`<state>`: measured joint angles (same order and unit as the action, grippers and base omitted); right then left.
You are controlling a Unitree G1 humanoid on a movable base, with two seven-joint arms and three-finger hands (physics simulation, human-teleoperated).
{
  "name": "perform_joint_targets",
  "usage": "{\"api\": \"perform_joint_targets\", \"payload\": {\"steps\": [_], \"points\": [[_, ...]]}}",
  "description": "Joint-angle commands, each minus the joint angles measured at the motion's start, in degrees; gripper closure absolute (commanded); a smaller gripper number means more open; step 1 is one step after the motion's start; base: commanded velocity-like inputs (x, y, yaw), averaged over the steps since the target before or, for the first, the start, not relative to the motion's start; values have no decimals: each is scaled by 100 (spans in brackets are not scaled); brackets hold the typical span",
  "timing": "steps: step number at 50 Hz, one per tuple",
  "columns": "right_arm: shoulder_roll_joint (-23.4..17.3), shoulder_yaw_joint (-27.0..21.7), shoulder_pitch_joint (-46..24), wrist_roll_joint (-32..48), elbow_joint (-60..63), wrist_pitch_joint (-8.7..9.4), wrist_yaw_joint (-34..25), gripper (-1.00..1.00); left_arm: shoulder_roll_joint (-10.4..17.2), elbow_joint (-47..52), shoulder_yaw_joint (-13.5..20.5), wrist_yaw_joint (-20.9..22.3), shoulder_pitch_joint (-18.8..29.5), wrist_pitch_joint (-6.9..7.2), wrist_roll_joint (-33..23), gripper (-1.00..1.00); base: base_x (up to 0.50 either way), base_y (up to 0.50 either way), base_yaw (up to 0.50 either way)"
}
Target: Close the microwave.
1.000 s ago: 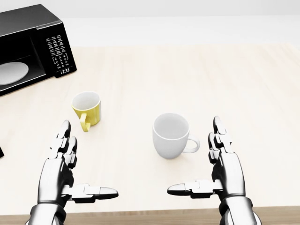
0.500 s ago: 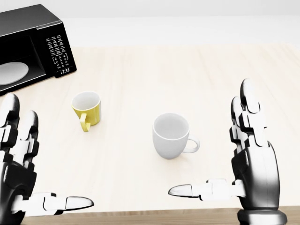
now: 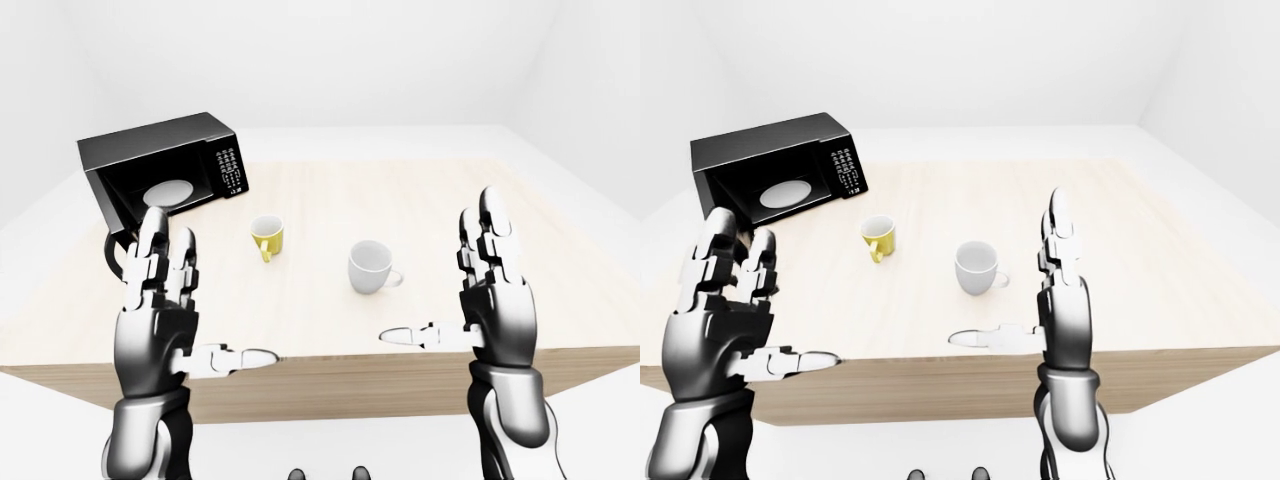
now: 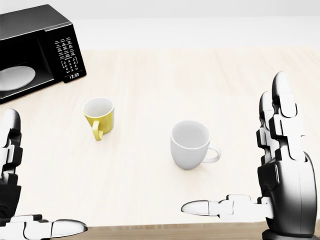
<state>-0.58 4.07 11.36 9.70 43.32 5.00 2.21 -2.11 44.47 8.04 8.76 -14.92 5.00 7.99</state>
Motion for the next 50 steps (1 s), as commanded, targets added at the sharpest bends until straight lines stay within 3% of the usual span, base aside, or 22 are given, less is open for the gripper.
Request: {"api": "perform_joint_targets", "payload": {"steps": [1, 50], "points": [[20, 143, 42, 280, 104, 0, 17, -100, 20, 153, 128, 69, -27, 0, 218, -100, 0, 50, 0], [8, 249, 101, 356, 77, 0, -9, -100, 13, 163, 183, 88, -9, 0, 246, -100, 0, 50, 0]]}}
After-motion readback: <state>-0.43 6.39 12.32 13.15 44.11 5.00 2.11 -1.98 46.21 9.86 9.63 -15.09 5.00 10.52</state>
